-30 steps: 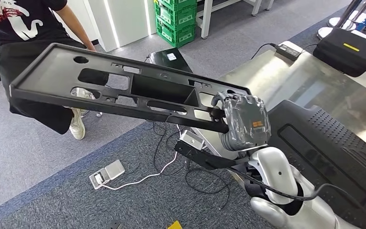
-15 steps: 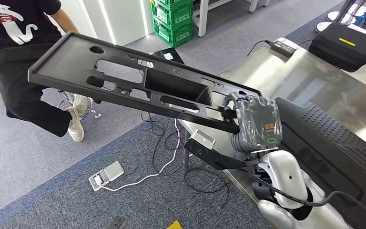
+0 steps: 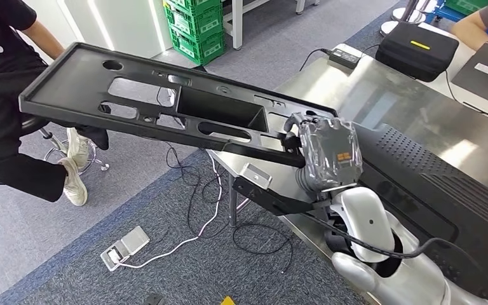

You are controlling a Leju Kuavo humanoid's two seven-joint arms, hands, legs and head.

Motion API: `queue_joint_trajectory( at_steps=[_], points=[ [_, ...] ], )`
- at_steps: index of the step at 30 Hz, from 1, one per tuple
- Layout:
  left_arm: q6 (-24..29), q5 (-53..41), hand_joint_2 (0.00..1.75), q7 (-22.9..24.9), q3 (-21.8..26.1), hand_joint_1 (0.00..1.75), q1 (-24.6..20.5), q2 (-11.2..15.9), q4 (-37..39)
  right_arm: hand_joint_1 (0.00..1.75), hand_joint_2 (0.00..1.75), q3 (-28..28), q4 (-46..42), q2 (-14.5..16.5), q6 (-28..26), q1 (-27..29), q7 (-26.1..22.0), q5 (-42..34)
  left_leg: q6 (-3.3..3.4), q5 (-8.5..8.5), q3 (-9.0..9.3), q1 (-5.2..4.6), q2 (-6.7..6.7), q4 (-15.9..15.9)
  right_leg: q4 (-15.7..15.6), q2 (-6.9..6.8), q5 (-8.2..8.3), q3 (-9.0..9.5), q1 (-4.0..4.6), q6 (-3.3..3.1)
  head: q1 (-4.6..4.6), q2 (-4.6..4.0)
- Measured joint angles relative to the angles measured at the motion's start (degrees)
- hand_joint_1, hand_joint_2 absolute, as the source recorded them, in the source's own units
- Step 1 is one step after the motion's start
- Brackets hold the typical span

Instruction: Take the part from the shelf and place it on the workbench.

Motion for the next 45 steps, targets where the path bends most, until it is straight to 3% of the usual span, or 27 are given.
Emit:
queue_joint_trajectory(
  at_steps=[2, 4, 5, 6, 7, 9, 11, 13, 15, 17, 19, 20, 21, 22, 24, 26, 29, 31, 34, 35, 36, 37, 40, 42, 45],
  points=[
    [-0.02, -0.06, 1.75, 0.00, 0.03, 0.00, -0.15, -0.03, 0.01, 1.75, 1.75, 0.09, 0.65, 0.08, 0.23, -0.85, 0.00, 0.52, 0.55, 0.27, 0.21, 0.05, 0.61, -0.48, 4.54, -1.61, -2.63, -2.04, -0.14, 0.53, 0.62, 0.00],
    [-0.05, -0.12, 1.75, 0.02, 0.05, 0.00, -0.11, -0.05, 0.01, 1.75, 1.75, 0.16, 1.46, 0.24, 0.63, -1.39, 0.00, 1.24, 0.78, 0.28, 0.20, -0.07, 1.21, -0.54, 11.79, -2.58, -5.70, -5.57, -0.36, 0.95, 1.26, 0.00],
    [-0.07, -0.14, 1.75, 0.04, 0.05, 0.00, -0.08, -0.05, 0.01, 1.75, 1.75, 0.17, 1.89, 0.31, 0.88, -1.47, 0.00, 1.62, 0.80, 0.25, 0.21, -0.10, 1.50, -0.53, 14.12, -2.74, -6.17, -6.76, -0.49, 1.07, 1.48, 0.00],
    [-0.08, -0.15, 1.75, 0.07, 0.05, 0.00, -0.07, -0.06, 0.01, 1.75, 1.75, 0.16, 2.32, 0.34, 1.09, -1.57, 0.00, 1.97, 0.78, 0.21, 0.24, -0.10, 1.77, -0.52, 14.46, -2.87, -5.61, -7.01, -0.57, 1.14, 1.74, 0.00],
    [-0.08, -0.17, 1.75, 0.09, 0.05, 0.00, -0.10, -0.06, 0.01, 1.75, 1.75, 0.16, 2.71, 0.36, 1.20, -1.77, 0.00, 2.34, 0.72, 0.15, 0.31, -0.10, 2.01, -0.50, 12.46, -3.07, -4.03, -6.12, -0.62, 1.15, 2.04, 0.00],
    [-0.09, -0.36, 1.75, 0.15, 0.05, 0.00, -0.15, -0.07, 0.01, 1.75, 1.75, 0.14, 3.54, 0.39, 1.34, -2.47, 0.00, 3.33, 0.44, -0.05, 0.51, -0.19, 2.41, -0.48, 4.77, -4.18, -0.32, -2.42, -0.48, 0.92, 2.66, 0.00],
    [-0.20, -0.72, 1.75, 0.35, 0.05, 0.00, -0.19, -0.09, 0.01, 1.75, 1.75, 0.00, 4.59, 0.57, 1.56, -3.26, 0.00, 4.69, -0.06, -0.22, 0.59, -0.40, 2.80, -0.38, -0.38, -5.07, 1.14, -0.11, -0.02, 0.31, 2.94, 0.00],
    [-0.33, -1.04, 1.75, 0.64, 0.05, 0.00, -0.28, -0.12, 0.01, 1.75, 1.75, -0.48, 5.82, 0.76, 1.79, -3.83, 0.00, 5.85, -0.66, -0.30, 0.68, -0.49, 3.29, -0.40, -1.21, -4.75, 1.05, 0.04, 0.34, -0.38, 2.74, 0.00],
    [-0.35, -1.20, 1.75, 0.85, 0.04, 0.00, -0.54, -0.14, 0.01, 1.75, 1.75, -1.14, 6.96, 0.83, 2.00, -4.39, 0.00, 6.48, -1.25, -1.00, 0.70, -0.34, 3.32, 0.32, -1.60, -4.28, 1.28, 0.27, 0.17, -1.08, 2.52, 0.00],
    [-0.34, -1.22, 1.75, 0.95, 0.05, 0.00, -0.83, -0.15, 0.01, 1.75, 1.75, -1.59, 8.07, 0.93, 2.16, -5.02, 0.00, 6.70, -1.67, -3.84, -1.06, -0.20, 2.52, 4.95, -1.95, -3.89, 1.49, 0.52, -0.04, -1.76, 2.10, 0.00],
    [-0.34, -1.22, 1.75, 0.96, 0.04, 0.00, -0.88, -0.15, 0.01, 1.75, 1.75, -1.75, 9.18, 1.11, 2.31, -5.30, 0.00, 6.80, -1.90, -7.43, -4.61, -0.17, 1.88, 12.66, -1.92, -3.29, 1.46, 0.52, 0.11, -2.07, 1.40, 0.00],
    [-0.34, -1.23, 1.75, 0.96, 0.04, 0.00, -0.86, -0.15, 0.01, 1.75, 1.75, -1.83, 9.71, 1.23, 2.49, -5.30, 0.00, 6.90, -1.97, -8.22, -6.00, -0.17, 1.80, 15.44, -1.87, -2.92, 1.44, 0.53, 0.18, -2.09, 1.09, 0.00],
    [-0.34, -1.24, 1.75, 0.97, 0.03, 0.00, -0.86, -0.15, 0.01, 1.75, 1.75, -1.97, 10.24, 1.35, 2.74, -5.33, 0.00, 7.02, -1.97, -7.92, -6.56, -0.17, 1.76, 16.33, -1.80, -2.55, 1.42, 0.54, 0.23, -2.10, 0.85, 0.00],
    [-0.34, -1.25, 1.75, 0.97, 0.03, 0.00, -0.89, -0.15, 0.01, 1.75, 1.75, -2.16, 10.82, 1.46, 2.98, -5.41, 0.00, 7.12, -1.91, -6.50, -6.07, -0.16, 1.70, 14.93, -1.69, -2.15, 1.38, 0.55, 0.24, -2.08, 0.61, 0.00],
    [-0.33, -1.25, 1.75, 0.97, 0.03, 0.00, -0.99, -0.14, 0.01, 1.75, 1.75, -2.57, 12.10, 1.65, 3.25, -5.81, 0.00, 7.19, -1.66, -2.34, -3.14, -0.08, 0.98, 7.74, -1.42, -1.39, 1.23, 0.51, 0.23, -1.90, 0.14, 0.00],
    [-0.31, -1.19, 1.75, 0.96, 0.04, 0.00, -1.05, -0.14, 0.01, 1.75, 1.75, -2.92, 13.38, 1.75, 3.32, -6.36, 0.00, 7.18, -1.34, -0.19, -0.87, 0.01, -0.18, 1.78, -0.97, -0.71, 1.08, 0.16, 0.31, -1.48, -0.17, 0.00],
    [-0.32, -1.14, 1.75, 0.97, 0.04, 0.00, -1.06, -0.16, 0.00, 1.75, 1.75, -3.75, 14.91, 1.84, 3.60, -6.87, 0.01, 6.96, -0.48, 0.01, -0.46, -0.15, -0.29, 0.31, -0.91, -0.09, 1.13, -0.23, 0.18, -0.56, -0.02, 0.00],
    [-0.32, -1.12, 1.75, 0.95, 0.06, 0.00, -1.16, -0.15, 0.00, 1.75, 1.75, -4.39, 15.87, 1.85, 3.76, -7.25, 0.02, 6.40, 0.26, 0.32, -0.19, -0.08, 0.21, -0.23, 0.51, -0.88, 0.05, -0.79, 0.09, 0.03, 0.25, 0.00],
    [-0.32, -1.08, 1.75, 0.94, 0.14, 0.00, -1.17, -0.10, 0.01, 1.75, 1.75, -4.86, 17.26, 1.85, 3.73, -7.69, 0.02, 5.85, 0.78, 0.44, -0.05, -0.12, 0.94, -0.56, 10.04, -2.56, -4.62, -5.19, -0.23, 0.74, 1.27, 0.00],
    [-0.32, -1.09, 1.75, 0.94, 0.15, 0.00, -1.14, -0.10, 0.01, 1.75, 1.75, -4.91, 17.71, 1.85, 3.74, -7.71, 0.02, 5.85, 0.82, 0.40, -0.04, -0.16, 1.20, -0.54, 13.23, -2.72, -5.62, -6.80, -0.37, 0.89, 1.53, 0.00],
    [-0.32, -1.10, 1.75, 0.94, 0.16, 0.00, -1.12, -0.10, 0.01, 1.75, 1.75, -4.97, 18.17, 1.85, 3.78, -7.70, 0.02, 5.92, 0.83, 0.34, -0.01, -0.18, 1.45, -0.53, 14.69, -2.79, -5.60, -7.62, -0.48, 0.99, 1.79, 0.00],
    [-0.33, -1.12, 1.75, 0.94, 0.18, 0.00, -1.14, -0.10, 0.01, 1.75, 1.75, -5.05, 18.57, 1.85, 3.86, -7.71, 0.02, 6.02, 0.80, 0.26, 0.07, -0.17, 1.69, -0.51, 13.73, -2.93, -4.41, -7.27, -0.55, 1.03, 2.08, 0.00],
    [-0.34, -1.15, 1.75, 0.94, 0.32, 0.00, -1.23, -0.10, 0.01, 1.75, 1.75, -5.52, 19.26, 1.87, 4.13, -7.77, 0.02, 6.31, 0.39, -0.12, 0.48, -0.29, 2.24, -0.45, 2.59, -4.32, 0.85, -2.08, -0.35, 0.75, 2.88, 0.00],
    [-0.34, -1.15, 1.75, 0.94, 0.39, 0.00, -1.25, -0.10, 0.01, 1.75, 1.75, -5.79, 19.62, 1.90, 4.22, -7.90, 0.02, 6.39, -0.14, -0.27, 0.55, -0.47, 2.55, -0.41, -1.04, -4.85, 1.52, -0.47, 0.10, 0.19, 3.01, 0.00],
    [-0.34, -1.15, 1.75, 0.94, 0.44, 0.00, -1.31, -0.10, 0.01, 1.75, 1.75, -6.14, 20.11, 1.95, 4.25, -8.03, 0.02, 6.45, -1.08, -0.75, 0.77, -0.43, 3.03, -0.11, -1.47, -4.04, 1.57, -0.25, 0.21, -0.76, 2.74, 0.00]
  ],
)
